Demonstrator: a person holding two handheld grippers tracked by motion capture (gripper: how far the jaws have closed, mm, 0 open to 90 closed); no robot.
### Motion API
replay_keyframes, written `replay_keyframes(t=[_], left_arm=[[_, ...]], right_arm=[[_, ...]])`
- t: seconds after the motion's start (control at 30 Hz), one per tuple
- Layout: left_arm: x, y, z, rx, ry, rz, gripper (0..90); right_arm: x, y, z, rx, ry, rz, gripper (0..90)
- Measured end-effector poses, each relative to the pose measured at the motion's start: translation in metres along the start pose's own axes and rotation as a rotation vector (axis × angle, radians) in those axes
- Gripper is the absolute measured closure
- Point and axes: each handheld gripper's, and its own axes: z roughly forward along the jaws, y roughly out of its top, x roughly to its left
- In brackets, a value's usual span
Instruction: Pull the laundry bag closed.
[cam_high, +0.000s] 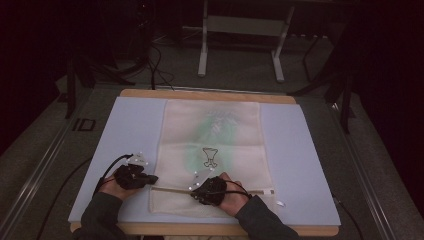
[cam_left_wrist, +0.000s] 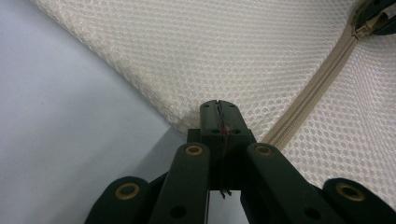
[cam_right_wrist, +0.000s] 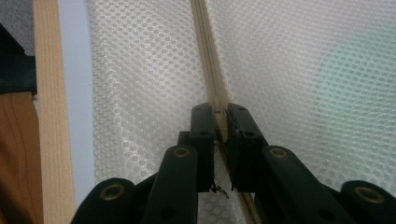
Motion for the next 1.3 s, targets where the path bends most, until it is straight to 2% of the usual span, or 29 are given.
replay_keyframes(t=[1.3], left_arm=[[0.000,0.000,0.000,0.004,0.003,0.003,90.0]], right_arm=[[-0.005,-0.020,-0.013,0.009,-0.013,0.034,82.3]])
